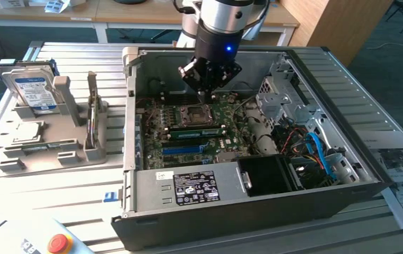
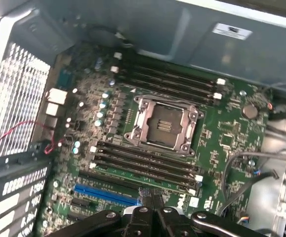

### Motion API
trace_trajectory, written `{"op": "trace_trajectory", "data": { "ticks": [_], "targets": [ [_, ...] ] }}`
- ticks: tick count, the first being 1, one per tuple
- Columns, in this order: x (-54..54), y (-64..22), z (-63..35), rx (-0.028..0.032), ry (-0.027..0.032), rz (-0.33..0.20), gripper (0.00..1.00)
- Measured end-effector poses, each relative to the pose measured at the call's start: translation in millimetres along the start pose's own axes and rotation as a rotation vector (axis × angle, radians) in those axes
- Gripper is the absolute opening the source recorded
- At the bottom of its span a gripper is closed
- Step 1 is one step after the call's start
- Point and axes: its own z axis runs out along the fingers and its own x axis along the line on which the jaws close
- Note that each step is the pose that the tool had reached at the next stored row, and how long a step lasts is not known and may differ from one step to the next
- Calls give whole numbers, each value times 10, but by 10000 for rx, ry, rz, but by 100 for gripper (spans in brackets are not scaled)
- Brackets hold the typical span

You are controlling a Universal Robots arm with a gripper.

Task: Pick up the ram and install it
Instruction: 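Press down the ram until it locks into place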

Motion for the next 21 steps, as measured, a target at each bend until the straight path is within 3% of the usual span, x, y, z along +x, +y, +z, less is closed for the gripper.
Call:
{"op": "trace_trajectory", "data": {
  "ticks": [17,21],
  "targets": [
    [0,0,3,-71,-171,3074,11],
    [0,0,3,-75,-183,3271,11]
  ]
}}
